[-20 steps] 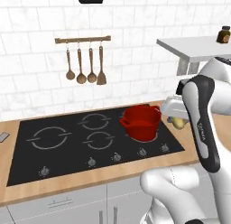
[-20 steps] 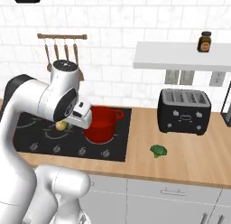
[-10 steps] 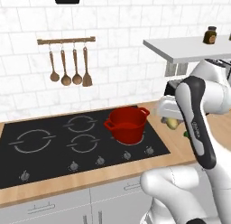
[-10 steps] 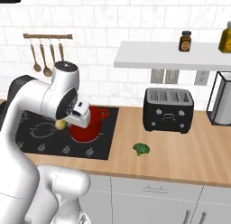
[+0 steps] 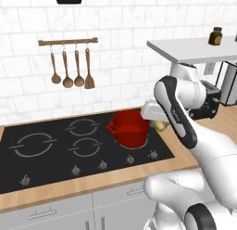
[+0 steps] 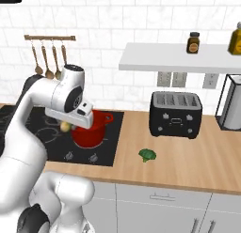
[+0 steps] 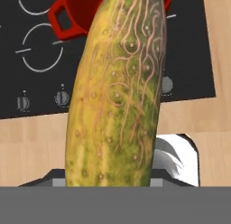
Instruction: Put the broccoli and cucumber in the pot. Retrieve the spatula and lightly stir the vegetables in the pot.
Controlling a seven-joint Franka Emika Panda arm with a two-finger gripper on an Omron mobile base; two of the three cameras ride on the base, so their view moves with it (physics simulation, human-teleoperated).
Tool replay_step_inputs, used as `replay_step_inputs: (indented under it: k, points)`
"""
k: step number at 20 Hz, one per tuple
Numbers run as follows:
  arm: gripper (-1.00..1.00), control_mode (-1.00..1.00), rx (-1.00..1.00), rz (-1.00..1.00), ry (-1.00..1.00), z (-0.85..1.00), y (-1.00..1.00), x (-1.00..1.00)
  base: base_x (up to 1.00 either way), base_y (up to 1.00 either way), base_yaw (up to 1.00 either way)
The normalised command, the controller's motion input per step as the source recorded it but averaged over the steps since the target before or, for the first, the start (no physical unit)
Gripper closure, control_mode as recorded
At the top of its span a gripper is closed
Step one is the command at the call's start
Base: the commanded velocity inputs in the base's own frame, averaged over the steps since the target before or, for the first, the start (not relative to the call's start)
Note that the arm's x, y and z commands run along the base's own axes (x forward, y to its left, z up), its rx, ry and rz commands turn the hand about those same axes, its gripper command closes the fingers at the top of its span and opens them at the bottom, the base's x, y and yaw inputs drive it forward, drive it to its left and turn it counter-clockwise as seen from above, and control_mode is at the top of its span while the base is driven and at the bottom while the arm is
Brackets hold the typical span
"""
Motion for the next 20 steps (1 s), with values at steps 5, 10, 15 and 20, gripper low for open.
replay_step_inputs:
  k: [5,10,15,20]
  points:
    - [1.0,-1.0,0.0,0.09,0.18,-0.25,0.26,0.92,0.0,0.0,0.0]
    - [1.0,-1.0,0.0,0.01,0.09,-0.09,0.05,0.37,0.0,0.0,0.0]
    - [1.0,-1.0,0.0,0.0,0.02,-0.14,0.0,0.25,0.0,0.0,0.0]
    - [1.0,-1.0,0.0,0.0,0.0,-0.29,0.07,0.56,0.0,0.0,0.0]
